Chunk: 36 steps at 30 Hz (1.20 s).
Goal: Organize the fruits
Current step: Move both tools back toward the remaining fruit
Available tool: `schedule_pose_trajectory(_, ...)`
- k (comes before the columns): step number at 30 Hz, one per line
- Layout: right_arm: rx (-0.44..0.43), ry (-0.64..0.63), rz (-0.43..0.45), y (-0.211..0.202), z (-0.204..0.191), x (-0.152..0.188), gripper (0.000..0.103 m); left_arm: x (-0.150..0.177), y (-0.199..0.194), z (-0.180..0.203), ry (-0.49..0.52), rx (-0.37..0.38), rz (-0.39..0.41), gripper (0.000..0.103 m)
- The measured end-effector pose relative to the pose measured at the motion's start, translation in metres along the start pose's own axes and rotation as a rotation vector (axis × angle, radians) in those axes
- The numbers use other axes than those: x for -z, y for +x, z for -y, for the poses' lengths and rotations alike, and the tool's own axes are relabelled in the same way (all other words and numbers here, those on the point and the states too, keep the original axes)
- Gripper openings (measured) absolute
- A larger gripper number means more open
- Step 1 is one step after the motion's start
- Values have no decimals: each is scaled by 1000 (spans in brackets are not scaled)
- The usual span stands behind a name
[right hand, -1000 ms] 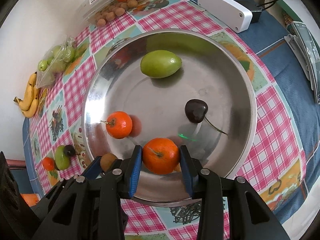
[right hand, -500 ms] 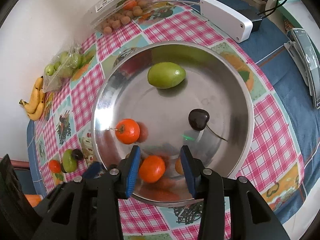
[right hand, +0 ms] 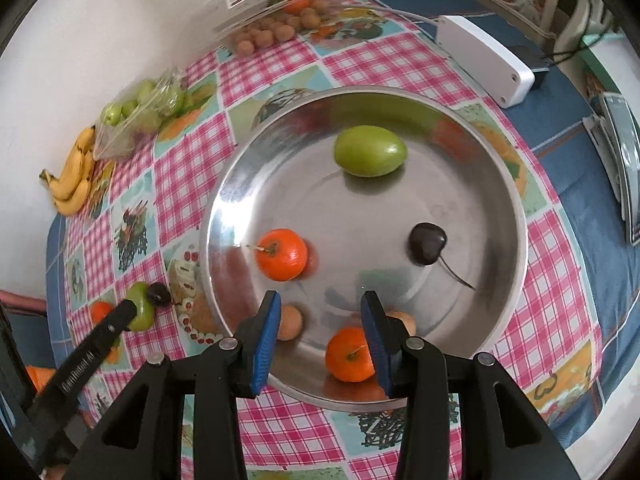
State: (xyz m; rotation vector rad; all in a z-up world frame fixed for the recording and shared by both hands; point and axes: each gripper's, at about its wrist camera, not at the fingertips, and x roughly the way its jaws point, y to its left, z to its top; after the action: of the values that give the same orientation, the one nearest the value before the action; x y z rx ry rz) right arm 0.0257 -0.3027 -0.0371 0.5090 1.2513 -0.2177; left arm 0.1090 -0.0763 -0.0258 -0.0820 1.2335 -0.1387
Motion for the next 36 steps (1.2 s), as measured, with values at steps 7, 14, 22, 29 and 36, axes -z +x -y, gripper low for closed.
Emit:
schedule_pose_trajectory(7,71,-82,-23,7,-15,2,73,3,1,-11,-23,-96,9,98)
schedule_pose_trajectory(14,121,-106,-20,8,-17,4,80,4,2,-14,-36,-120,15,103)
schedule_pose_trajectory(22,117,-70,9,5,-12,1,100,3,-2,-28,-94,-171,33,103)
schedule_pose_trajectory(29,130,-62,-6,9,-17,1,101,3,-3,-28,-104,-138,22,103)
schedule_pose_trajectory(36,144,-94,6,4,-27,0,101,2,-4,-24,-80,-115,12,103)
